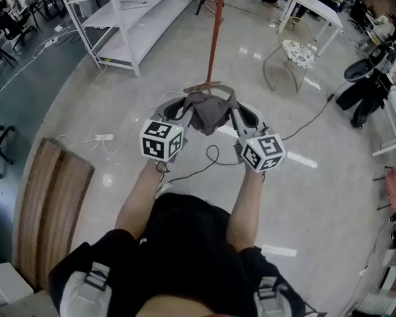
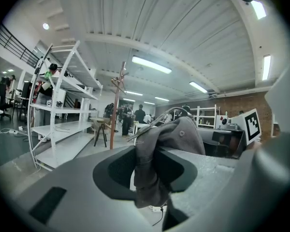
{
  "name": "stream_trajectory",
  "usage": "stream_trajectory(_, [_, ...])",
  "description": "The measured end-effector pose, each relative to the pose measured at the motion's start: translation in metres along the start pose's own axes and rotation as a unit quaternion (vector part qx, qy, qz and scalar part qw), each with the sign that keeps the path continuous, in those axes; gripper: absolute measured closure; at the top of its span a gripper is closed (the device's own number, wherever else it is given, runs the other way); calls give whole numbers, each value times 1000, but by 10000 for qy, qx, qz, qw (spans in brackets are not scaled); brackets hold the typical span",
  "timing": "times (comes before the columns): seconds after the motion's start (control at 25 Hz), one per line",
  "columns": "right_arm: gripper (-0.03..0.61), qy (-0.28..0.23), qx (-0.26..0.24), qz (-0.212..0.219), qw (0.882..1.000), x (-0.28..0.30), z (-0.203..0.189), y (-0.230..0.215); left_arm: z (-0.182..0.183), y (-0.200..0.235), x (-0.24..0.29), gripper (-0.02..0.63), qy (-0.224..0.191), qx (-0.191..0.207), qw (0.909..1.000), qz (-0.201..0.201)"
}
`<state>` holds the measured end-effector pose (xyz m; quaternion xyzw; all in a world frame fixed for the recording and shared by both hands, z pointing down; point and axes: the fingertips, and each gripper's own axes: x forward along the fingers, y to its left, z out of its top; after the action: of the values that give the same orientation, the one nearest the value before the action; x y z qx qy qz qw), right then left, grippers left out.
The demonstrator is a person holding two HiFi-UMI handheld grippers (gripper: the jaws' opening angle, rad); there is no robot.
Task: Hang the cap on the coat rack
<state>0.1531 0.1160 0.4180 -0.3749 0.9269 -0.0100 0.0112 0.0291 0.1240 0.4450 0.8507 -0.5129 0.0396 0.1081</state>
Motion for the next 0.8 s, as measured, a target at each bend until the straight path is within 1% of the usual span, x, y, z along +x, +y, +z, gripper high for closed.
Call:
stream_trajectory(0.12, [580, -17, 5, 34, 10000, 4, 3, -5, 4, 0, 3, 506, -34, -10, 10000, 15])
stream_trajectory(0.28, [580, -40, 59, 143, 9999, 17, 5, -5, 6, 10, 3, 506, -89, -19, 9999, 85])
stream_trajectory(0.52, [580, 33, 62, 395, 9992, 62, 4, 1, 15, 53, 7, 506, -110, -116, 9994, 321])
stream_trajectory(0.64, [580, 28, 70, 373, 9993, 78, -1, -11, 16, 65, 23, 506, -122, -119, 9995, 284])
stream_trajectory(0.8, [580, 22, 58, 248, 9997, 101, -2, -38, 21, 80, 56, 506, -123, -113, 9998, 122])
